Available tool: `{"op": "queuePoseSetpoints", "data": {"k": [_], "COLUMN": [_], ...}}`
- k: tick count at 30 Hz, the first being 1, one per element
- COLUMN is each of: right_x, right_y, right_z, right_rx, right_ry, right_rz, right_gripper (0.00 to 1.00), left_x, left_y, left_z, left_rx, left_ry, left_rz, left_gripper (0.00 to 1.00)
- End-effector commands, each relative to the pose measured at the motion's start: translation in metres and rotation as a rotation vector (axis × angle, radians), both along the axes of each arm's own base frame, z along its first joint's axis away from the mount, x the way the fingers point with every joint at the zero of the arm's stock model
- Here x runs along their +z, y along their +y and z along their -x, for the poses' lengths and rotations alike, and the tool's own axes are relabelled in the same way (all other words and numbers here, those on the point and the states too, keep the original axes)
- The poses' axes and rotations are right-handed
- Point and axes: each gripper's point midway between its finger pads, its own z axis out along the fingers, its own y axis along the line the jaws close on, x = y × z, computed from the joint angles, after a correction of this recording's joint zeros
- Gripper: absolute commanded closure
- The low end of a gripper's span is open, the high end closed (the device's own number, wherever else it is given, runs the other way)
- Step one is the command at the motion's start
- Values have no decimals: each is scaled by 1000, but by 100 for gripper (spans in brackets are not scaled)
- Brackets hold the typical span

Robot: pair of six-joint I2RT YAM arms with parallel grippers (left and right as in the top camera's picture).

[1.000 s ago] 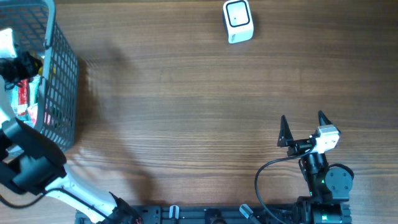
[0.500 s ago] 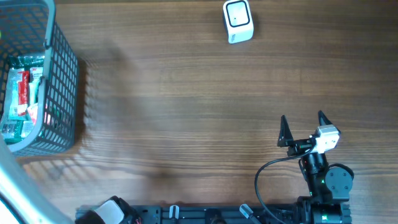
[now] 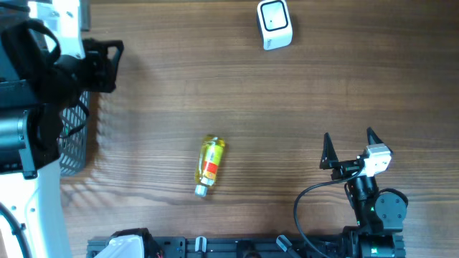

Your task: Scan the item barcode

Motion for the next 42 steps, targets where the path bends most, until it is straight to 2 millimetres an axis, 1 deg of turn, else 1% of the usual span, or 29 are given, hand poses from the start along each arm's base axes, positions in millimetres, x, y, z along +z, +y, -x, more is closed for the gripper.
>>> {"op": "queuePoseSetpoints", "data": {"k": [1, 2, 3, 4, 5, 7, 8, 10, 11, 12, 13, 14, 15, 16, 17, 18, 21, 22, 24, 25, 26, 27, 31, 33, 36, 37, 39, 40, 42], "right_x": [1, 1, 1, 1, 1, 1, 1, 1, 1, 1, 1, 1, 1, 1, 1, 1, 1, 1, 1, 1, 1, 1, 1, 1, 1, 1, 1, 1, 1], "right_y": [-1, -1, -1, -1, -1, -1, -1, -1, -1, -1, -1, -1, -1, -1, -1, -1, -1, -1, -1, -1, -1, -1, -1, -1, -1, -1, -1, -1, -1], "right_z": [0, 0, 0, 0, 0, 0, 0, 0, 0, 0, 0, 0, 0, 0, 0, 0, 0, 0, 0, 0, 0, 0, 0, 0, 0, 0, 0, 0, 0], "right_rx": [-2, -2, -2, -2, -2, -2, -2, -2, -2, -2, -2, -2, -2, -2, -2, -2, -2, -2, -2, -2, -2, -2, -2, -2, -2, -2, -2, -2, -2], "right_ry": [-9, -9, -9, -8, -9, -9, -9, -9, -9, -8, -9, -8, -8, -9, -8, -8, -9, -9, -9, -9, -8, -8, -9, -9, -9, -8, -9, -8, -9], "right_rz": [10, 10, 10, 10, 10, 10, 10, 10, 11, 10, 10, 10, 10, 10, 10, 10, 10, 10, 10, 10, 10, 10, 10, 10, 10, 10, 10, 10, 10], "right_gripper": [0, 0, 0, 1, 0, 0, 1, 1, 0, 1, 0, 0, 0, 0, 0, 0, 0, 0, 0, 0, 0, 0, 0, 0, 1, 0, 0, 0, 1], "left_x": [-38, -58, -72, -87, -98, -139, -165, -199, -216, -229, -240, -256, -270, -281, -289, -297, -325, -331, -347, -354, -361, -365, -378, -382, -383, -383, -383, -383, -380], "left_y": [-25, -41, -54, -72, -85, -118, -134, -152, -171, -190, -199, -200, -199, -197, -194, -191, -173, -169, -158, -148, -133, -125, -126, -125, -118, -112, -93, -90, -89], "left_z": [12, 22, 30, 37, 42, 58, 69, 85, 98, 120, 134, 151, 168, 179, 187, 194, 221, 226, 226, 222, 213, 207, 201, 190, 167, 156, 132, 122, 102], "left_rx": [-20, -58, -100, -157, -200, -252, -276, -290, -317, -388, -433, -431, -391, -337, -303, -271, -173, -157, -66, 3, 98, 156, 165, 182, 238, 270, 351, 371, 387], "left_ry": [202, 310, 386, 450, 485, 602, 668, 754, 809, 883, 924, 982, 1058, 1114, 1153, 1185, 1296, 1312, 1307, 1282, 1226, 1188, 1159, 1114, 1062, 1031, 940, 905, 835], "left_rz": [60, 65, 55, 39, 26, -9, -21, -29, 13, 65, 71, 46, 33, 33, 28, 24, -16, -23, -47, -82, -139, -169, -151, -151, -103, -88, -104, -97, -58], "left_gripper": [48, 12, 0, 0, 0, 0, 0, 0, 0, 0, 9, 39, 66, 78, 79, 78, 78, 78, 80, 80, 80, 80, 80, 80, 80, 80, 80, 80, 81]}}
